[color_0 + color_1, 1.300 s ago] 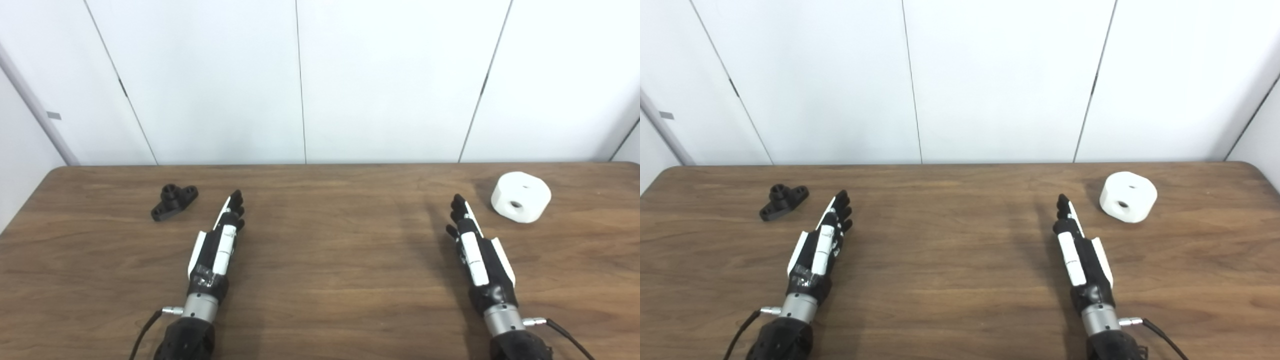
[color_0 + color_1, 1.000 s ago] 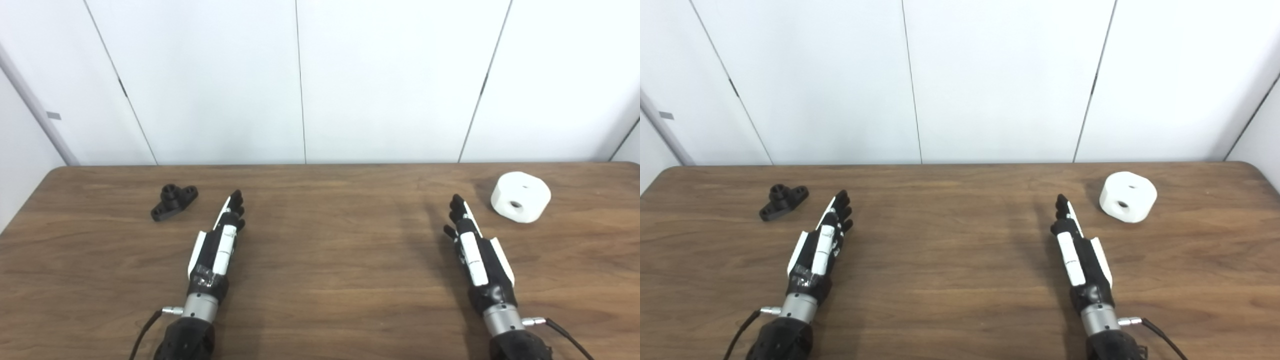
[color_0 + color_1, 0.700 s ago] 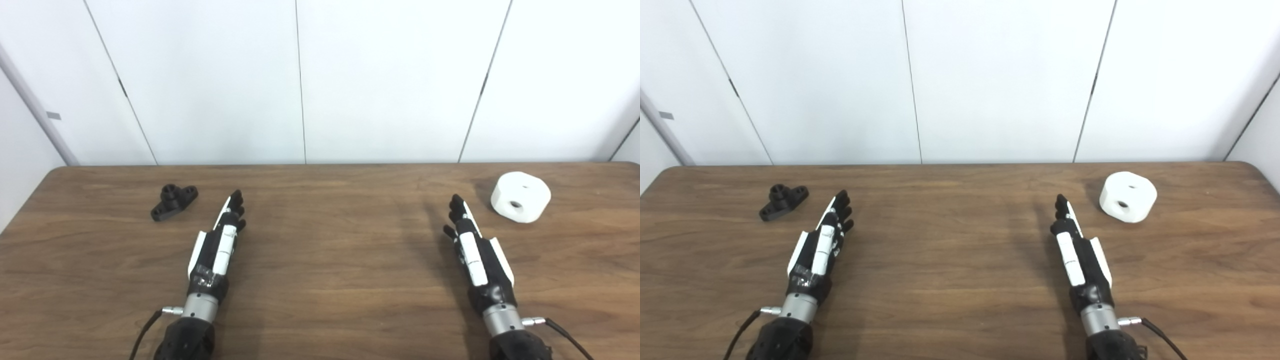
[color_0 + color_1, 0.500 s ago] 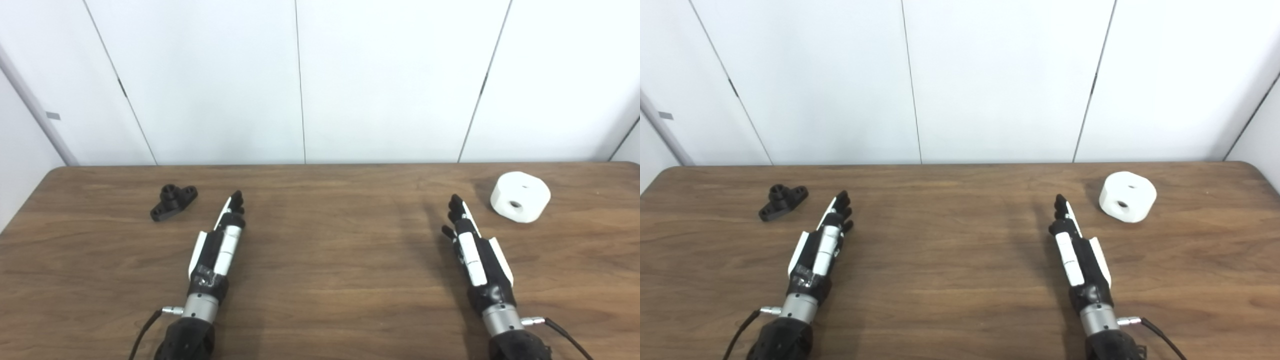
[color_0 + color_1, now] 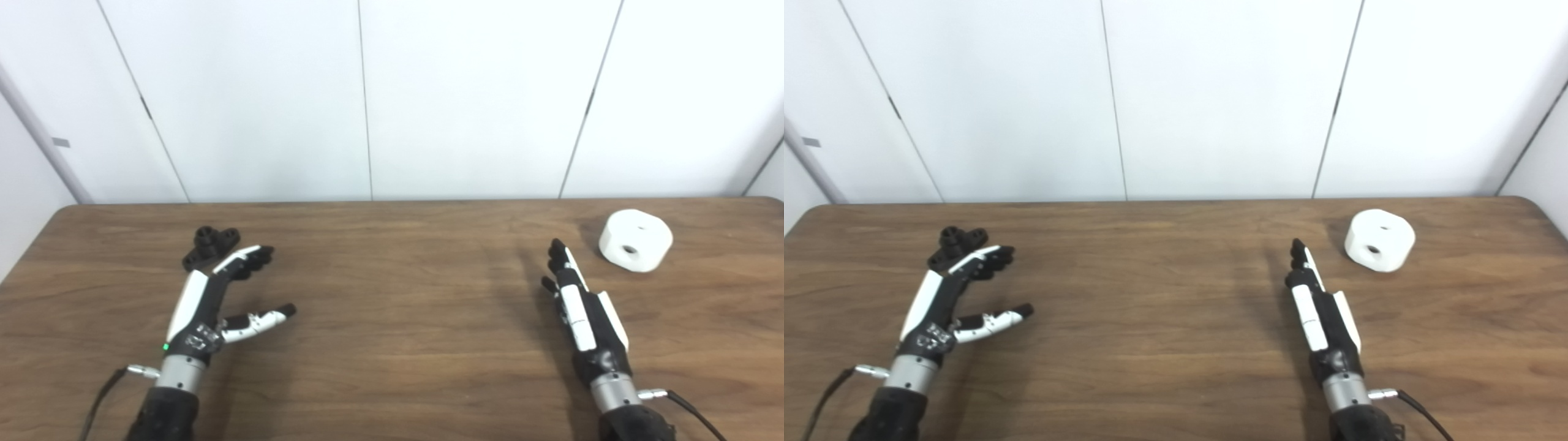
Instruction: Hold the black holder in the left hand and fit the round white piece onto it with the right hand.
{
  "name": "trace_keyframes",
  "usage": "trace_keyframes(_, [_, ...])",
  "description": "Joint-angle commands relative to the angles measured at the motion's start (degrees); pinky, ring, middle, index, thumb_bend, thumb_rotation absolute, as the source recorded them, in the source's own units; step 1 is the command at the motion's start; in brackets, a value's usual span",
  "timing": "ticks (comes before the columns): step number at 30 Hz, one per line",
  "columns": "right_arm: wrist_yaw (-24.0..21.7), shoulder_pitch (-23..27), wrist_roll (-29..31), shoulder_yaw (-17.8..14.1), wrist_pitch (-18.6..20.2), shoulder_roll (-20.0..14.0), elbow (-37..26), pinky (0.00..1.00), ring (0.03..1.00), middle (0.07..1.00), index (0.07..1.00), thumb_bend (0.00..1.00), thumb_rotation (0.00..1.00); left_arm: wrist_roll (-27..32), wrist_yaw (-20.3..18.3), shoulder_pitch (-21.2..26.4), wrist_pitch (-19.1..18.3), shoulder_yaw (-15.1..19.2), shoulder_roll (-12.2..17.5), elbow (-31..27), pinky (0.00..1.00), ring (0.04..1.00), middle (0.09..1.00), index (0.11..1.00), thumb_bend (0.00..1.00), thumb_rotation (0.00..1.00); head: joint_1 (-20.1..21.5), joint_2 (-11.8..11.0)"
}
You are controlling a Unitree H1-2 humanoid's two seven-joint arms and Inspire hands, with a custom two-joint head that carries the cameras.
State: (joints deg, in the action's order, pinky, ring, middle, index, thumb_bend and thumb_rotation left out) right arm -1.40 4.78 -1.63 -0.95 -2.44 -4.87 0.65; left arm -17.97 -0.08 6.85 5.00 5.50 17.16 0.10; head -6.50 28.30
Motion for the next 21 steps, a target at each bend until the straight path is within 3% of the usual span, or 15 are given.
trace_keyframes(1, [-0.3,0.3,0.6,0.0,-1.8,0.1,0.6,0.96,1.0,1.0,1.0,0.47,1.0,-0.4,2.1,1.1,0.6,1.1,1.1,-2.0,0.79,0.796,0.774,0.795,0.77,0.2,-0.1,0.0])
trace_keyframes(3, [0.0,0.3,0.3,0.0,-1.5,0.1,0.6,0.96,0.998,1.0,1.0,0.47,1.0,-0.8,3.7,1.2,2.1,2.4,1.5,-1.1,0.76,0.783,0.765,0.775,0.77,0.21,-0.4,-0.1])
trace_keyframes(5, [0.1,0.4,0.0,0.0,-1.2,0.1,0.6,0.97,0.997,1.0,1.0,0.47,1.0,-0.9,5.8,1.5,4.0,3.5,1.5,-0.1,0.74,0.754,0.724,0.702,0.77,0.19,-0.6,-0.2])
trace_keyframes(7, [-0.1,0.4,0.4,0.0,-1.1,0.1,0.7,0.97,0.999,1.0,1.0,0.47,1.0,-0.5,8.1,1.8,6.7,4.7,1.3,1.3,0.71,0.683,0.609,0.562,0.79,0.14,-0.9,-0.4])
trace_keyframes(8, [-0.3,0.5,0.5,0.0,-1.3,0.0,0.9,0.97,1.0,1.0,1.0,0.47,1.0,-0.6,9.6,1.9,7.9,5.4,1.1,2.1,0.71,0.67,0.59,0.539,0.8,0.13,-1.1,-0.5])
trace_keyframes(10, [-0.3,0.7,0.6,-0.1,-1.7,-0.1,1.5,0.97,1.0,1.0,1.0,0.46,1.0,-1.0,11.9,2.1,9.7,6.4,0.8,3.1,0.69,0.652,0.567,0.515,0.82,0.18,-1.5,-0.6])
trace_keyframes(14, [-0.5,0.9,0.5,-0.1,-2.3,-0.5,2.3,0.97,1.0,1.0,1.0,0.47,1.0,-2.6,16.5,2.5,14.2,7.4,1.1,5.3,0.67,0.659,0.61,0.576,0.84,0.23,-2.4,-1.0])
trace_keyframes(16, [-0.6,0.9,0.6,-0.2,-2.6,-0.6,2.5,0.97,0.999,1.0,1.0,0.48,1.0,-3.6,18.1,2.7,15.4,7.7,1.2,6.2,0.7,0.704,0.673,0.645,0.82,0.2,-3.1,-1.1])
trace_keyframes(21, [-0.5,1.3,0.8,-0.4,-3.0,-0.7,3.1,0.96,0.993,1.0,1.0,0.46,1.0,-5.6,20.5,3.4,14.9,8.1,1.7,7.9,0.75,0.786,0.788,0.743,0.82,0.21,-6.1,-1.4])
